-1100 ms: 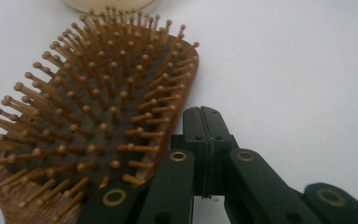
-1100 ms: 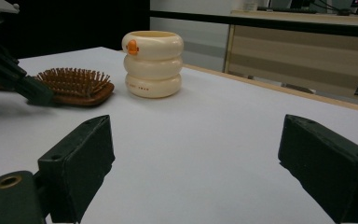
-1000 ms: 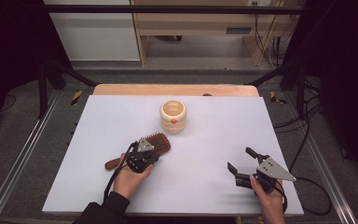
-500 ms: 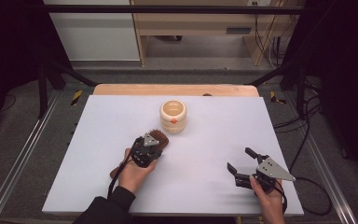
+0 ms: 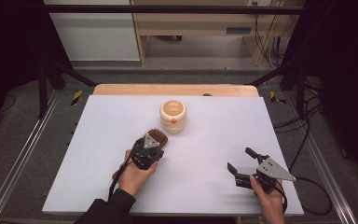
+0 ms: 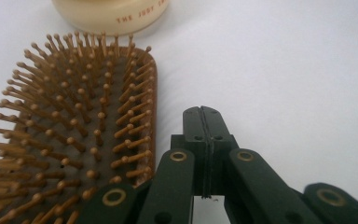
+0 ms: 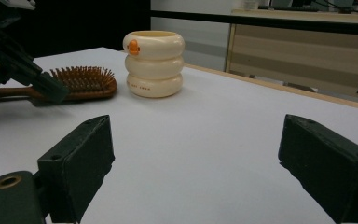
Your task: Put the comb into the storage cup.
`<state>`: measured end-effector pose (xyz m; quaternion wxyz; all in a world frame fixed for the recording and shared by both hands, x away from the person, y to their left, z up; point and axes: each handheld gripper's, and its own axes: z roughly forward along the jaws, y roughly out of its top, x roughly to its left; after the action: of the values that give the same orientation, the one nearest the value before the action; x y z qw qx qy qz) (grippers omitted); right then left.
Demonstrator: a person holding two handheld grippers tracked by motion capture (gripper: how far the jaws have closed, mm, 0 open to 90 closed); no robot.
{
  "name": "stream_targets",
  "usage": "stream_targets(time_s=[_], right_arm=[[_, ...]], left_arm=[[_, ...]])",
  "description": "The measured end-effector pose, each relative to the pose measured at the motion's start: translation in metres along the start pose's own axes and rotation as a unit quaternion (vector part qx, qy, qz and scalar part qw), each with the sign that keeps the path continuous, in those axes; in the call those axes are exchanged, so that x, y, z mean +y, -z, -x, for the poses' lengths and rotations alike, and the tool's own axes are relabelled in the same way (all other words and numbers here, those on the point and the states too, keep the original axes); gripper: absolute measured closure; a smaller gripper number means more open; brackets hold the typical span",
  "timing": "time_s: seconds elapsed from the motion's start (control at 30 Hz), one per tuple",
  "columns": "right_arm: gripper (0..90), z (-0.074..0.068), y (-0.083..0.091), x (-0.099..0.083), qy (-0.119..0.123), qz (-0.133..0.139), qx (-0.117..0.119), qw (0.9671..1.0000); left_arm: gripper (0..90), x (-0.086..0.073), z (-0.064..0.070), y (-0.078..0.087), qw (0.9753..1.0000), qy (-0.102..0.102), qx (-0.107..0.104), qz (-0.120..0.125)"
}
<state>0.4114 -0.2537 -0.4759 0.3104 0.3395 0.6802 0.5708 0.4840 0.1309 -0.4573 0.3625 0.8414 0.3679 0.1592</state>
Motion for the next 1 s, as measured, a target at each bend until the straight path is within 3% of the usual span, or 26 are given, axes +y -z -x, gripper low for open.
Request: stream_targets(time_s=[0.2, 0.4, 0.53, 0.6, 0.77, 0.8, 0.83, 0.9, 1.0], right_arm=[[10.1, 0.000, 0.001, 0.000, -0.001, 0.002, -0.002, 1.0000], [10.0, 0.000, 0.001, 0.000, -0.003, 0.002, -0.001, 1.0000], [10.0, 0.000, 0.001, 0.000, -0.002, 0.001, -0.001, 1.0000], [10.0, 0.000, 0.001, 0.000, -0.002, 0.001, -0.002, 1.0000], [10.0, 0.000, 0.001, 0.000, 0.000, 0.002, -0.002, 1.0000], [10.0, 0.000, 0.001, 0.000, 0.000, 0.001, -0.002, 1.0000], [10.0, 0.000, 0.001, 0.000, 0.000, 0.001, -0.002, 1.0000], [10.0, 0.000, 0.000, 0.000, 0.001, 0.001, -0.002, 1.0000], [10.0, -0.001, 0.000, 0.001, 0.002, 0.002, -0.002, 1.0000]], left_arm=[[90.0, 0.004, -0.003, 0.025, 0.9998, -0.006, 0.009, 0.014], [89.5, 0.000, -0.023, 0.050, 0.9987, 0.009, 0.041, 0.030], [89.4, -0.008, -0.039, 0.064, 0.9983, 0.024, 0.047, 0.026], [88.0, -0.010, -0.041, 0.067, 0.9980, 0.029, 0.048, 0.030], [77.4, -0.022, -0.047, 0.076, 0.9967, 0.031, 0.069, 0.031], [68.2, -0.023, -0.048, 0.078, 0.9962, 0.032, 0.074, 0.032], [68.2, -0.025, -0.049, 0.078, 0.9958, 0.034, 0.079, 0.033], [55.3, -0.027, -0.052, 0.080, 0.9955, 0.038, 0.080, 0.033], [48.7, -0.029, -0.053, 0.083, 0.9948, 0.044, 0.085, 0.036]])
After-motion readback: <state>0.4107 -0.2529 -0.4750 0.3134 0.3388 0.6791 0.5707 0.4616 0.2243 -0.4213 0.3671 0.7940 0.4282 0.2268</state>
